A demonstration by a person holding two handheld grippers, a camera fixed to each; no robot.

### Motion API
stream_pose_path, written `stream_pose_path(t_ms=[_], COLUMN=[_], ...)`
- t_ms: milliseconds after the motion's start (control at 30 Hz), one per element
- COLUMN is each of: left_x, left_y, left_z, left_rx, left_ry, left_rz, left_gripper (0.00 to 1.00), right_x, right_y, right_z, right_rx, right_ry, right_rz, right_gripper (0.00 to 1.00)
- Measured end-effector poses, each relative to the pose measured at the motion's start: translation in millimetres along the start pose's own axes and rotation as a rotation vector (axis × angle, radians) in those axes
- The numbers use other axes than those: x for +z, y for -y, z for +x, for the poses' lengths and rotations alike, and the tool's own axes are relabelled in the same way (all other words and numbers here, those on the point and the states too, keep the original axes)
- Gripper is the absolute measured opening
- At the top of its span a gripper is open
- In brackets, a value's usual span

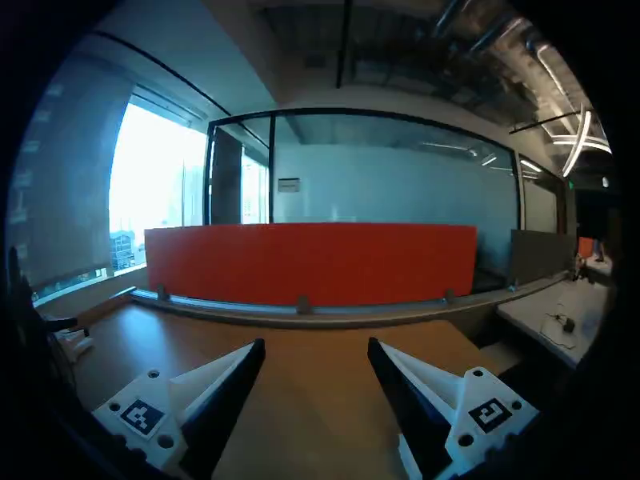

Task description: Fold towel

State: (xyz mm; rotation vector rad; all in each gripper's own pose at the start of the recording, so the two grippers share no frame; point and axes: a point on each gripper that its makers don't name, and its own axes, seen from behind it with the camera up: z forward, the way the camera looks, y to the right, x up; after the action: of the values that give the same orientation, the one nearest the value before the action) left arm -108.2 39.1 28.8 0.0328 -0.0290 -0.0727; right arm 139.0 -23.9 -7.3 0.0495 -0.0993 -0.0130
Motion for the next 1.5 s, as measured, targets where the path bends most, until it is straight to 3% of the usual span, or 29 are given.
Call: stream_pose_path(t_ms=[333, 667, 1167, 1500], left_x=[-1.5, 4.6, 4.5, 7.2], left_y=[19.3, 23.8, 40.6, 39.9], left_z=[-36, -59, -72, -74], left_rx=[-0.009, 0.008, 0.013, 0.011], left_ry=[-0.035, -0.091, -0.128, -0.127], left_rz=[0.015, 0.008, 0.024, 0.021], left_gripper=[0.92, 0.92, 0.92, 0.93], right_x=[8.8, 10.9, 8.5, 11.0], right_y=[4, -3, -7, -11], right_z=[-16, -36, -59, -59], right_rx=[0.014, -0.006, -0.005, -0.015], right_ry=[0.013, -0.01, -0.014, -0.03], right_rz=[-0.018, -0.042, -0.054, -0.055], right_gripper=[1.0, 1.0, 1.0, 1.0])
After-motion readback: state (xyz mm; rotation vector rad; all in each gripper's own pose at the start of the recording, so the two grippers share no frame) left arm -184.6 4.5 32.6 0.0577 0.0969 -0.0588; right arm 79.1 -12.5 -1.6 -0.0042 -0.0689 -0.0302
